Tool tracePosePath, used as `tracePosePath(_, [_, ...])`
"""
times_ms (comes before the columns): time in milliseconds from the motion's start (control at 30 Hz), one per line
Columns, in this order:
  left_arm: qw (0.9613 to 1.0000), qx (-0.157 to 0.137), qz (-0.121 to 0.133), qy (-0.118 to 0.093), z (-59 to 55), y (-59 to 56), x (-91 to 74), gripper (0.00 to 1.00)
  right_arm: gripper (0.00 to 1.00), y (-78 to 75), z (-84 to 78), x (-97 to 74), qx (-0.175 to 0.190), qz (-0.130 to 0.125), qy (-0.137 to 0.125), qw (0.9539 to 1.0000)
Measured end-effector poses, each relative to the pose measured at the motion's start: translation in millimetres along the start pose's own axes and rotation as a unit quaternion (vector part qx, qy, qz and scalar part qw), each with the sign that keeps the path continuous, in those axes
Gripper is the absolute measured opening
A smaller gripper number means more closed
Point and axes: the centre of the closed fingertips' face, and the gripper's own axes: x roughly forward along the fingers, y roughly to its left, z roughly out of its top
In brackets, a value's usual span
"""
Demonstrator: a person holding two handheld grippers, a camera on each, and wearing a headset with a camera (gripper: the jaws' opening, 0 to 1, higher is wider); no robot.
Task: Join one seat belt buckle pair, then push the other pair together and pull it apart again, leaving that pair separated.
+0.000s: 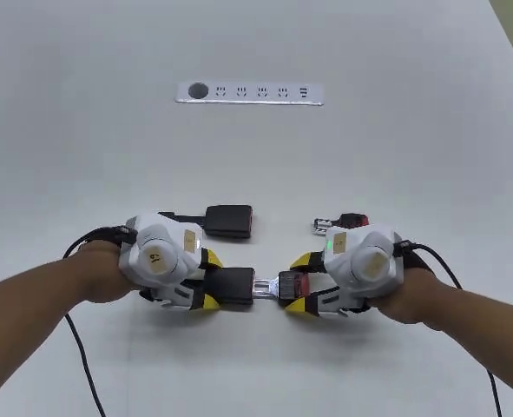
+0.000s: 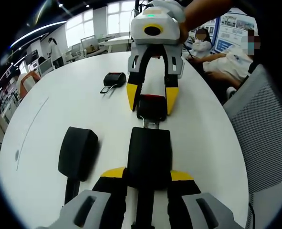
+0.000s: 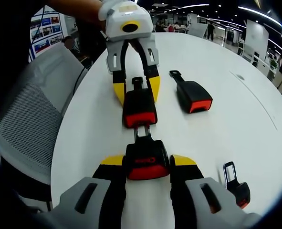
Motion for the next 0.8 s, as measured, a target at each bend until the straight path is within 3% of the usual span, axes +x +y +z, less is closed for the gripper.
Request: tracePosePath(800, [0.9996, 0.022, -0.011, 0.015, -0.2, 0.4, 0.3, 0.32, 0.33, 0.9, 10.6, 13.6, 0.007, 0.001, -0.02, 0.9998])
